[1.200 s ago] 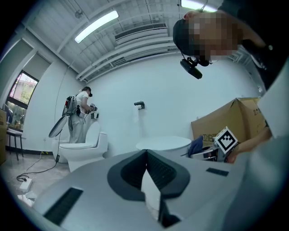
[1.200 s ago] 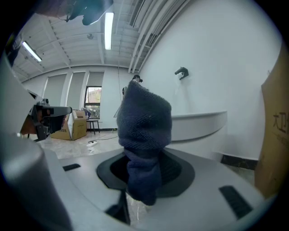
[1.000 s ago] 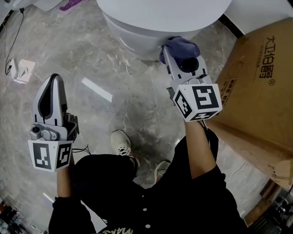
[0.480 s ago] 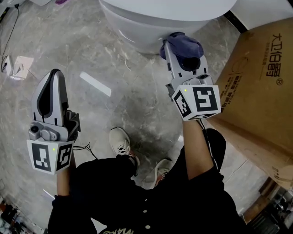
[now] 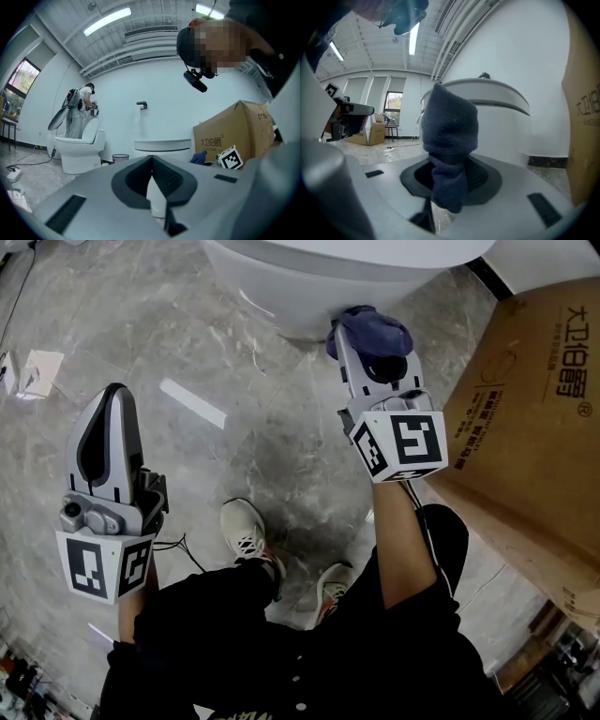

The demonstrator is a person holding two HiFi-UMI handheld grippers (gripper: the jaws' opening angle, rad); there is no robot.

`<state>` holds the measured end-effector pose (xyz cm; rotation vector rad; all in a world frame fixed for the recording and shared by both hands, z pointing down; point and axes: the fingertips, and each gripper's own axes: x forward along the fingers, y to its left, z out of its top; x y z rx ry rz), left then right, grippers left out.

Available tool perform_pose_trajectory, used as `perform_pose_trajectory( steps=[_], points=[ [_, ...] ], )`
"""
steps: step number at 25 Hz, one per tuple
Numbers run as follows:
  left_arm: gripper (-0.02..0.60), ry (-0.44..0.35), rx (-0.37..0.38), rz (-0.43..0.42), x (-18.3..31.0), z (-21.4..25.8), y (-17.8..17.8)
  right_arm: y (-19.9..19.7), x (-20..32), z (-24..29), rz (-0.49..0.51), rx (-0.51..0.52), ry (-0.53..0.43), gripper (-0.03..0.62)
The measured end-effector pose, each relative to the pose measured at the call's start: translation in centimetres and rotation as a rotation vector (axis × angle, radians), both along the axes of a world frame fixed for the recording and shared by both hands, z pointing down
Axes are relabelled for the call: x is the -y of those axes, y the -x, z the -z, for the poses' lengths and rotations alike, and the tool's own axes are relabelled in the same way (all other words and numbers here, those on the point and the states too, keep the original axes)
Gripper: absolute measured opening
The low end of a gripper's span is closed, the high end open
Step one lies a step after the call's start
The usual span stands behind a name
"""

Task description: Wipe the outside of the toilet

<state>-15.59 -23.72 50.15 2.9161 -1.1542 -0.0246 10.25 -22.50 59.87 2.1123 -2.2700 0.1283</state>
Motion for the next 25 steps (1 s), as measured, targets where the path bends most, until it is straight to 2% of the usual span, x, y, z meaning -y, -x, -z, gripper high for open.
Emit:
perform_pose_trajectory(
  steps=[8, 18, 25],
  points=[
    [0.011, 0.012, 0.000, 0.003, 0.1, -0.4, -0.1, -0.2, 0.2, -3.0, -0.007, 0.015, 0.047, 0.120],
    [0.011, 0.031, 0.022, 0.005, -0.1, -1.5, 0.4, -0.3, 0.8, -9.1, -0.004, 0.029, 0.156, 0.121],
    [0.011, 0.039, 0.029, 0.003, -0.6, -1.8, 0.8, -0.3, 1.0, -11.2, -0.008, 0.072, 0.185, 0.121]
  ],
)
